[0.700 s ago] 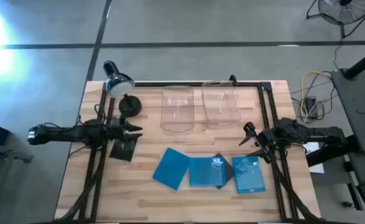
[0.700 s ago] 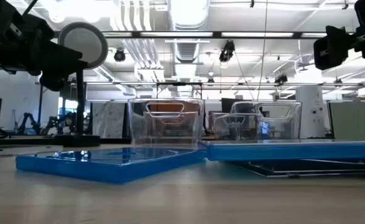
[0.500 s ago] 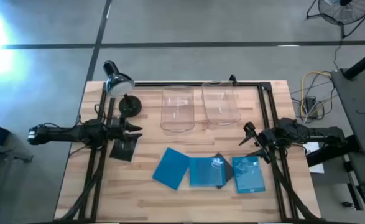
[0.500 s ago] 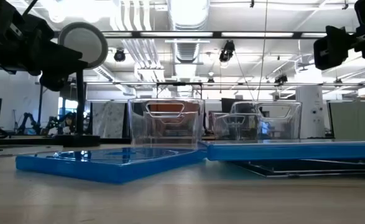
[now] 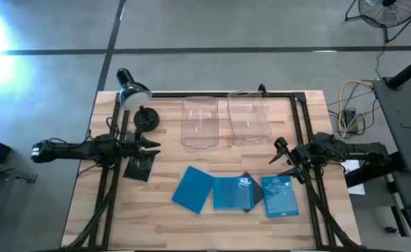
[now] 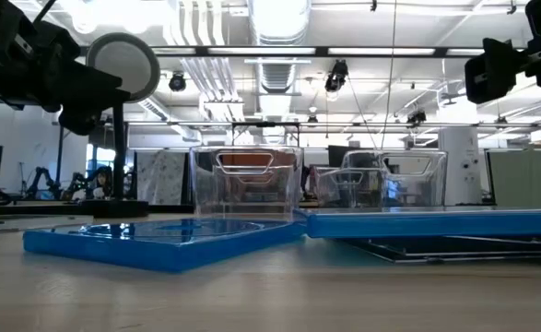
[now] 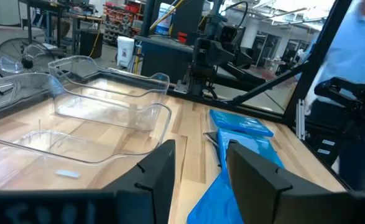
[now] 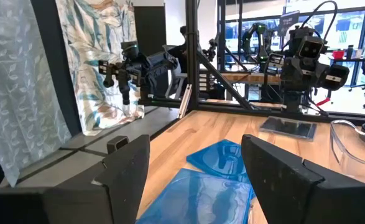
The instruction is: Pick & place jewel cases by type
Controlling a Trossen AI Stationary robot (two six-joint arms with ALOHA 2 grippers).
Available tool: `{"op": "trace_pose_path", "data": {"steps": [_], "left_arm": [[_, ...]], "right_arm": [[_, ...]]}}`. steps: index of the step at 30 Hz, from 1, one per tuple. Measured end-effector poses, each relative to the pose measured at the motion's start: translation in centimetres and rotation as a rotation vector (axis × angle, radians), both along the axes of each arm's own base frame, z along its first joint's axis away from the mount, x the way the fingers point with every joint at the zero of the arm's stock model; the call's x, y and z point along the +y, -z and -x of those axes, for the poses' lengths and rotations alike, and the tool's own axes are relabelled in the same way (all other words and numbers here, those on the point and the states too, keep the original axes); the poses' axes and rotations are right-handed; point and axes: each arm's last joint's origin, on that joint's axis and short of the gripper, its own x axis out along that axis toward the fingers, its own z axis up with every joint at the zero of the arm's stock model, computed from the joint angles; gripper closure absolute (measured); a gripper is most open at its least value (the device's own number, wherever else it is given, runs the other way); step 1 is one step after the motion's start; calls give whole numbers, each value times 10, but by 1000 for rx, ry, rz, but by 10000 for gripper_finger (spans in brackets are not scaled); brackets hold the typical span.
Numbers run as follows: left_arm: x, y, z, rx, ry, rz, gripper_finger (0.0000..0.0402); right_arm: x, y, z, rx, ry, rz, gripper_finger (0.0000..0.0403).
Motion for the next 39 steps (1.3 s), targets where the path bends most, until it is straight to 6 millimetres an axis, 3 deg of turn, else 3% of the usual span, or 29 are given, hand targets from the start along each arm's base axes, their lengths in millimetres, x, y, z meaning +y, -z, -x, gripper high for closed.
{"op": "trace_pose_path", "data": {"steps": [19, 24, 26, 34, 39], "left_arm": [[0, 0, 0, 0, 0, 0, 276], [0, 0, 0, 0, 0, 0, 276], [0, 0, 0, 0, 0, 0, 276], [0, 0, 0, 0, 0, 0, 276], [0, 0, 0, 0, 0, 0, 276]], "right_arm": [[0, 0, 0, -1, 8, -1, 156], [-7, 0, -2, 4, 241, -31, 156], [-8, 0, -3, 37, 277, -131, 156], [-9, 0, -3, 262, 229, -819, 156], [-10, 0, -3, 292, 254, -1000, 156]]}}
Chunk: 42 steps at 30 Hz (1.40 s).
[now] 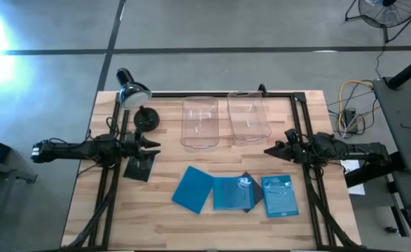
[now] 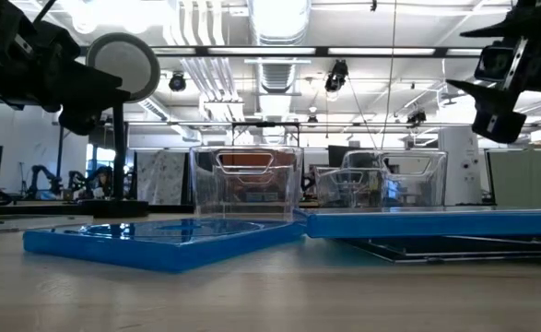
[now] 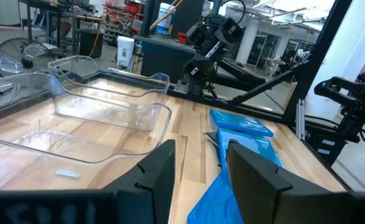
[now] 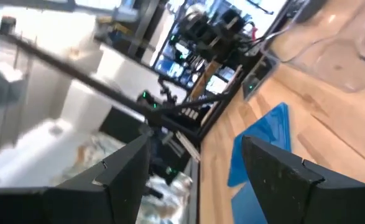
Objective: Pick & place jewel cases by type
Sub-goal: Put the blue CD case into the right transparent bin
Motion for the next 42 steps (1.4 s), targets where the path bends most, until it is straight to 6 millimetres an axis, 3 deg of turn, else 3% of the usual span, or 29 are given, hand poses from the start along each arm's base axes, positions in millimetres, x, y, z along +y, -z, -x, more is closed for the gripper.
{"op": "trace_pose_path", "data": {"steps": [9, 15, 21, 23, 31, 38, 42], "left_arm": [[0, 0, 0, 0, 0, 0, 276], [0, 0, 0, 2, 1, 0, 276], [0, 0, 0, 1, 1, 5, 276], [0, 0, 0, -10, -2, 95, 276], [-1, -5, 0, -108, -13, 906, 276], [8, -8, 1, -306, -279, 1062, 276], [5, -10, 0, -244, -188, 1077, 276]], "right_arm": [[1, 12, -5, 172, -37, -276, 156], [2, 20, -14, 495, 33, -413, 156], [2, 3, -30, 846, 131, -446, 156], [2, -3, -37, 948, 160, -455, 156], [8, -27, -87, 1063, 81, -418, 156], [24, -14, -108, 1203, -68, -392, 156], [36, -11, -113, 1218, -105, -379, 156]]}}
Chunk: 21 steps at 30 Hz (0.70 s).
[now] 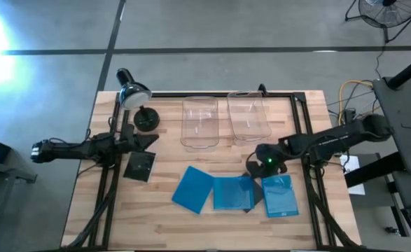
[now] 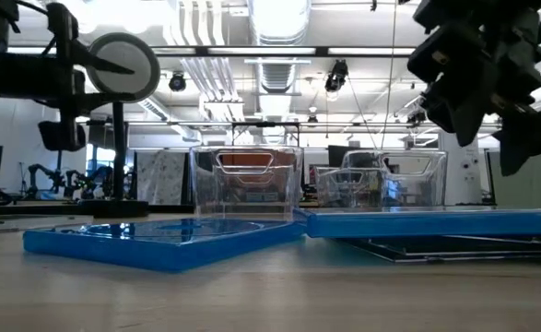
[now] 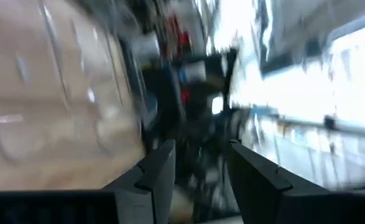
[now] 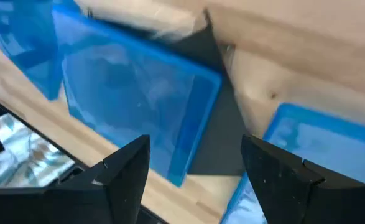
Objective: Pick & place jewel cases by type
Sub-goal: Put the blue CD case into the right transparent bin
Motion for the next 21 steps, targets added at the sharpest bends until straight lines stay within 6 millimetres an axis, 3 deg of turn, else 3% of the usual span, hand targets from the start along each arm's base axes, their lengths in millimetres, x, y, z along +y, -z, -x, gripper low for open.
{"op": "trace_pose_path", "data": {"steps": [10, 16, 21], "left_arm": [[-12, -36, -16, 210, 318, -165, 276], [-20, -34, -36, 338, 435, -179, 276], [-34, -37, -56, 434, 510, -236, 276]], "right_arm": [[30, 2, 3, -1, -61, -32, 156], [38, 14, -1, 19, -28, 15, 156], [47, 23, -18, -65, -16, -8, 156]]}}
